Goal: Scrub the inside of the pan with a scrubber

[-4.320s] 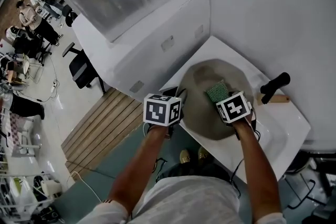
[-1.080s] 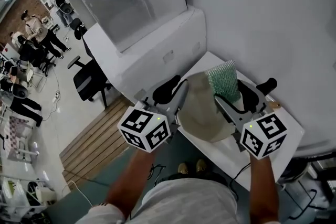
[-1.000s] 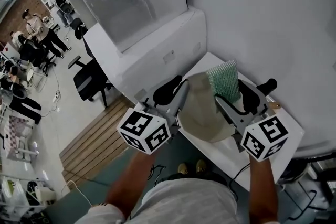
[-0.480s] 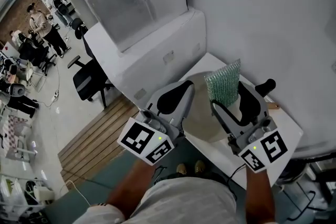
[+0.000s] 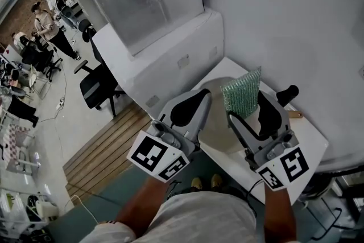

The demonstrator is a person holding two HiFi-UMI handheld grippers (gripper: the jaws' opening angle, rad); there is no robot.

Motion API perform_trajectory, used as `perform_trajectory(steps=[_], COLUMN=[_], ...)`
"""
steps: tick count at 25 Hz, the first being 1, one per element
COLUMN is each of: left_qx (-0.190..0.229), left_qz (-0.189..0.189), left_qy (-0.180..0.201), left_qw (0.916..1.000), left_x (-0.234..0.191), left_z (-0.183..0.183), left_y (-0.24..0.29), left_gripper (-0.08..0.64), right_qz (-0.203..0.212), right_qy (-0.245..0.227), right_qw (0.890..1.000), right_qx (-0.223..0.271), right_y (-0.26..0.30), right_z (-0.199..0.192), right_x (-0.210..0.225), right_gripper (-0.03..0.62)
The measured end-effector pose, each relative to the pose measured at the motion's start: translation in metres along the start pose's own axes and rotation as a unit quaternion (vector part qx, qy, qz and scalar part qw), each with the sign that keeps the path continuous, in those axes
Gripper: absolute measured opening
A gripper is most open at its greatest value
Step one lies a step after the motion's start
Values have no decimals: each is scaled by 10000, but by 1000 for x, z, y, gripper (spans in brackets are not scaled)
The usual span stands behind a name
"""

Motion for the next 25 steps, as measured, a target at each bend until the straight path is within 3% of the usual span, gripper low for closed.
perform_trajectory(steps=[25], left_qx=[25], left_qz=[-3], left_qy=[-40], left_qw=[10000], left_x=[-1], left_z=[-2], left_y=[-1], left_gripper=[17], right_qz=[-24], right_qy=[-77], right_qw=[9999], right_qx=[-69], right_y=[2], right_z=[-5], right_x=[-5], right_gripper=[304])
Point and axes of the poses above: the fingertips, and each gripper's own axes: y forward along the fingers, x to its right, z out of its top, the point moved 9 cm from there along -y, backward along the fingers, and after that the axes turned 14 degrees about -z, right-handed, at the moved point
